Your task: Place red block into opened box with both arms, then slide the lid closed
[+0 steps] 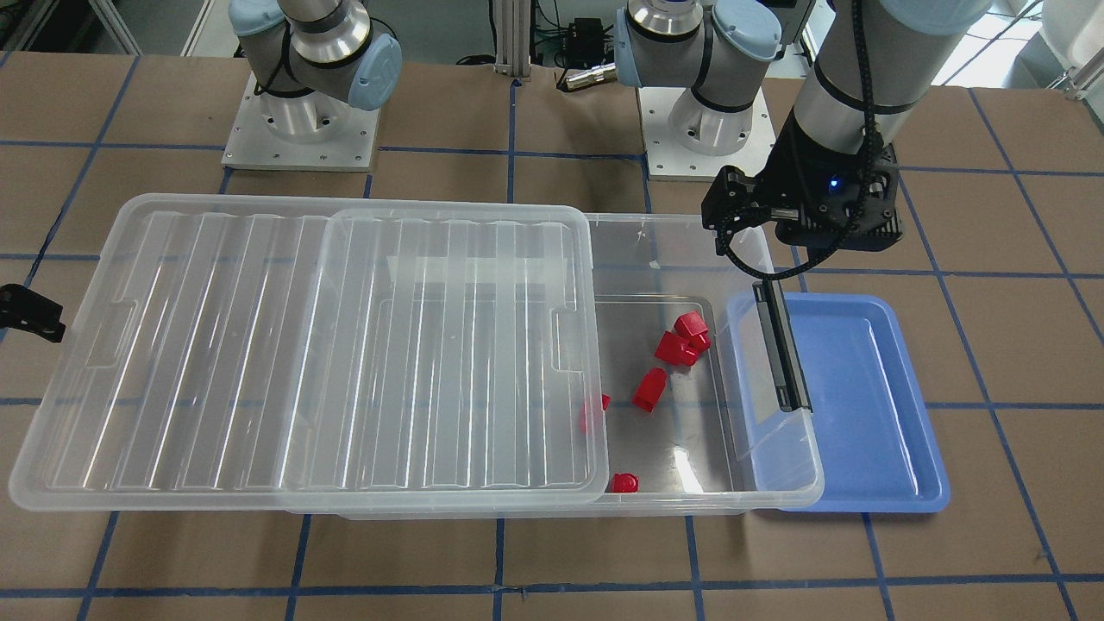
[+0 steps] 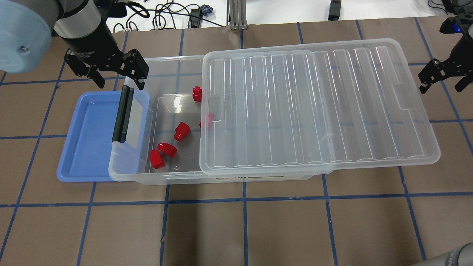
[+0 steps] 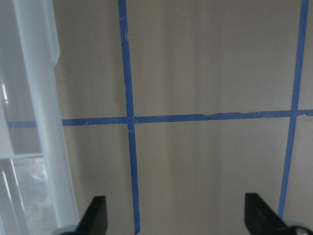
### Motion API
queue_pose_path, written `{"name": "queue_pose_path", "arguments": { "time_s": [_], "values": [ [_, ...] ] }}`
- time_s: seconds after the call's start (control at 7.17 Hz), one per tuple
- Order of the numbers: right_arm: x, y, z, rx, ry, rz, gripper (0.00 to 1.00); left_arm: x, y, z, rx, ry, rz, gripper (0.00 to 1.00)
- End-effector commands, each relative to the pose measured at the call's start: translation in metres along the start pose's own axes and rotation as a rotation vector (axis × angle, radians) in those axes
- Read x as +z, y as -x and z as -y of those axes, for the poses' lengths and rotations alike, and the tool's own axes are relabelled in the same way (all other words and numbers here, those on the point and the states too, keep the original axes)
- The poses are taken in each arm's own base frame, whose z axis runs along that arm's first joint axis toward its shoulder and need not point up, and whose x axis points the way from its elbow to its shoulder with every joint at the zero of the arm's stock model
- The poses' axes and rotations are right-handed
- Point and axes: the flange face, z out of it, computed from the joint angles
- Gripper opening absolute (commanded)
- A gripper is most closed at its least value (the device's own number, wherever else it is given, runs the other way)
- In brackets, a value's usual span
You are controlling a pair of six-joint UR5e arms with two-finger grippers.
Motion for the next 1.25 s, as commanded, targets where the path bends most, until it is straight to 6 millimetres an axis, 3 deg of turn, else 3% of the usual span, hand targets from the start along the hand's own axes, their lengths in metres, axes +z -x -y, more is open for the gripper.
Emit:
{"name": "queue_pose_path", "arguments": {
  "time_s": [0.0, 0.42, 0.7, 1.12],
  "values": [
    [0.007, 0.004, -0.002, 0.004, 0.016, 0.013, 1.00, 0.000, 0.000, -0.001, 0.000, 0.000, 0.000, 1.00],
    [0.004, 0.009, -0.008, 0.009, 0.009, 0.016, 1.00, -0.001, 0.000, -0.002, -0.003, -0.002, -0.001, 1.00],
    [0.002, 0.030, -0.004, 0.014, 0.008, 0.009, 1.00, -0.001, 0.000, -0.002, -0.003, -0.003, 0.000, 1.00],
    [0.002, 0.042, -0.006, 0.053, 0.017, 0.011, 1.00, -0.001, 0.000, -0.002, -0.003, -0.002, 0.000, 1.00]
  ]
}}
